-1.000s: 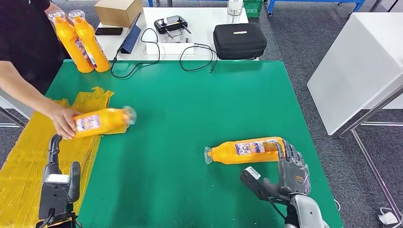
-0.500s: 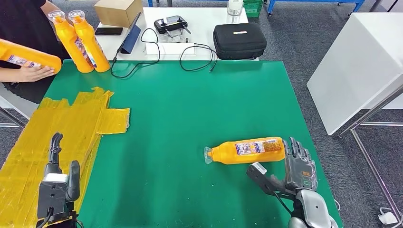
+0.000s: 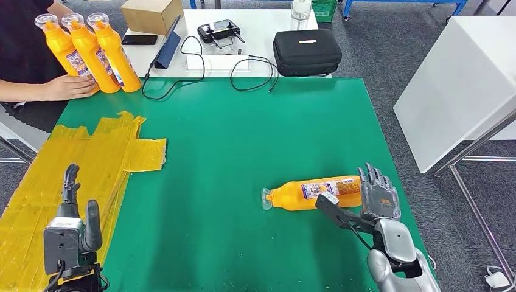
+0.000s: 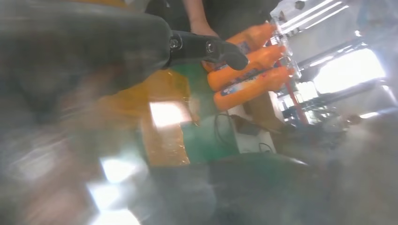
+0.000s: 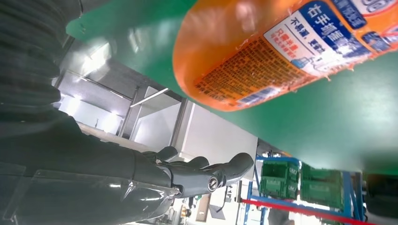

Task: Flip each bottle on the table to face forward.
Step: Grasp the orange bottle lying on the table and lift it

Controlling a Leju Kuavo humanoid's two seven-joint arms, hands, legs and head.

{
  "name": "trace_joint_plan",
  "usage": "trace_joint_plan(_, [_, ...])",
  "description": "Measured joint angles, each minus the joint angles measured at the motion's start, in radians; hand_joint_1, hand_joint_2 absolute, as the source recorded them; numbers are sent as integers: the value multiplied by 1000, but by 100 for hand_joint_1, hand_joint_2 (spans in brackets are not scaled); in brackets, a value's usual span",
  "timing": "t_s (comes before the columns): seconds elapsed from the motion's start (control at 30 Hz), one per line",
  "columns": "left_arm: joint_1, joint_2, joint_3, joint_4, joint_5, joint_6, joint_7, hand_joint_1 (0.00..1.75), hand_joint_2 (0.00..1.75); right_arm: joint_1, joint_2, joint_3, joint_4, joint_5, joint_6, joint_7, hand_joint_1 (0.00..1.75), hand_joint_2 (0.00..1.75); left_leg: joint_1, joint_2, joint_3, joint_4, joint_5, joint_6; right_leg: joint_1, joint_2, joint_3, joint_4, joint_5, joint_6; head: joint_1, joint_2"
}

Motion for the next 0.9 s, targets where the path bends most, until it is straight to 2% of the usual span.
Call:
trace_joint_plan(0.37, [-22, 8, 1, 24, 46, -3, -7, 0, 0, -118, -27, 55, 162, -25, 55, -56, 0, 175, 0, 0, 0, 0, 0, 0, 0, 0, 0, 0, 0, 0, 0, 0])
trace_joint_plan(0.83, [-47, 20, 0, 54, 73, 0, -10, 0, 0, -247, -40, 151, 323, -32, 76, -97, 0, 175, 0, 0, 0, 0, 0, 0, 0, 0, 0, 0, 0, 0, 0, 0])
trace_joint_plan(0.87, [-49, 21, 0, 58, 78, 0, -11, 0, 0, -263, -39, 165, 340, -37, 84, -110, 2, 175, 0, 0, 0, 0, 1, 0, 0, 0, 0, 0, 0, 0, 0, 0])
trace_joint_plan(0.9, [-52, 22, 0, 61, 83, 0, -13, 0, 0, -280, -39, 181, 358, -44, 93, -125, 46, 175, 0, 0, 1, 0, 1, 0, 0, 0, 1, 0, 0, 0, 0, 0])
